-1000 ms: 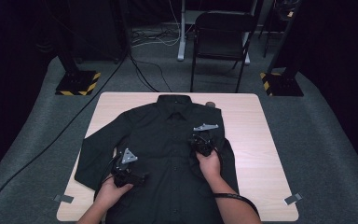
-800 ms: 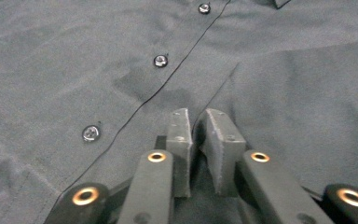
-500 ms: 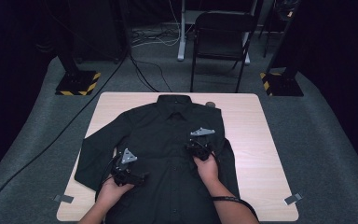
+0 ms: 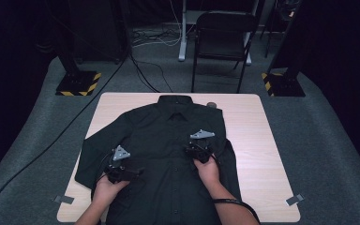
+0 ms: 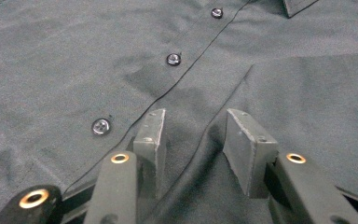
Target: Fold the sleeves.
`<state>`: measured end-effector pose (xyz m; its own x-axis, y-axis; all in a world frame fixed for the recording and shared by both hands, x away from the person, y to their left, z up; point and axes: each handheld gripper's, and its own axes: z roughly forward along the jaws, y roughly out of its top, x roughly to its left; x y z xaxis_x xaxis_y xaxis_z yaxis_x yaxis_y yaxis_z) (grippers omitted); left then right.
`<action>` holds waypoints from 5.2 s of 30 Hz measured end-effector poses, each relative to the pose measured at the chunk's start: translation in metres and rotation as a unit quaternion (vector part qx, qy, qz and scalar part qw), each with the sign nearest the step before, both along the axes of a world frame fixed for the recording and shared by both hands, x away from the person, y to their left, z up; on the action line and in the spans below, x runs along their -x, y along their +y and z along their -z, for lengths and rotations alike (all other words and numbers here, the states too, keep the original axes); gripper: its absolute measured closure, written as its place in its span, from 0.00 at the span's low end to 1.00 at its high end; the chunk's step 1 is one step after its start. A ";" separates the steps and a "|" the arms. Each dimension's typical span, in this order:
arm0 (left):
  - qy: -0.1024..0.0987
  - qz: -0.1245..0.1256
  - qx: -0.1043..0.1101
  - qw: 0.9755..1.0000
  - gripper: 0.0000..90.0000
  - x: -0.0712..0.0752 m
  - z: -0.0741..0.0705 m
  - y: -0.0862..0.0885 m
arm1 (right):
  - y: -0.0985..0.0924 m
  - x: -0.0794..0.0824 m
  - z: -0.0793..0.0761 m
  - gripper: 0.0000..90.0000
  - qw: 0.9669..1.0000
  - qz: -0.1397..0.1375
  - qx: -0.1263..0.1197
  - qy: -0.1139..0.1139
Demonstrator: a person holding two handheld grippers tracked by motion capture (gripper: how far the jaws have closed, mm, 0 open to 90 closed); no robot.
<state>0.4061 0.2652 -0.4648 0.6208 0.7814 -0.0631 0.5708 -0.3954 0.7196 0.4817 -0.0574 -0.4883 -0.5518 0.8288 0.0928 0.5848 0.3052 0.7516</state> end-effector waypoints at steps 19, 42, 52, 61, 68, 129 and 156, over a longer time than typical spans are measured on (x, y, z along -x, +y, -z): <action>-0.016 -0.035 0.045 0.998 0.08 -0.022 -0.041 0.026 | -0.001 -0.001 0.000 0.63 1.000 -0.001 -0.010 0.005; -0.006 -0.076 0.080 0.994 0.12 -0.039 -0.051 0.070 | -0.001 -0.001 0.000 0.62 1.000 -0.003 -0.010 0.004; -0.019 -0.110 0.071 0.991 0.22 -0.035 -0.046 0.092 | -0.001 -0.001 0.000 0.62 1.000 -0.003 -0.007 0.003; -0.015 -0.138 0.072 0.988 0.31 -0.030 -0.039 0.119 | 0.000 0.000 0.000 0.61 1.000 -0.004 -0.003 0.001; 0.008 -0.178 0.081 0.981 0.43 -0.026 -0.026 0.145 | 0.000 0.000 0.000 0.61 1.000 -0.005 -0.001 0.000; 0.055 -0.230 0.051 0.970 0.97 -0.020 0.003 0.180 | -0.001 -0.001 0.000 0.64 1.000 0.000 -0.007 0.003; 0.008 -0.133 0.088 0.987 0.98 -0.024 -0.042 0.149 | -0.001 -0.001 0.000 0.64 1.000 0.001 -0.008 0.003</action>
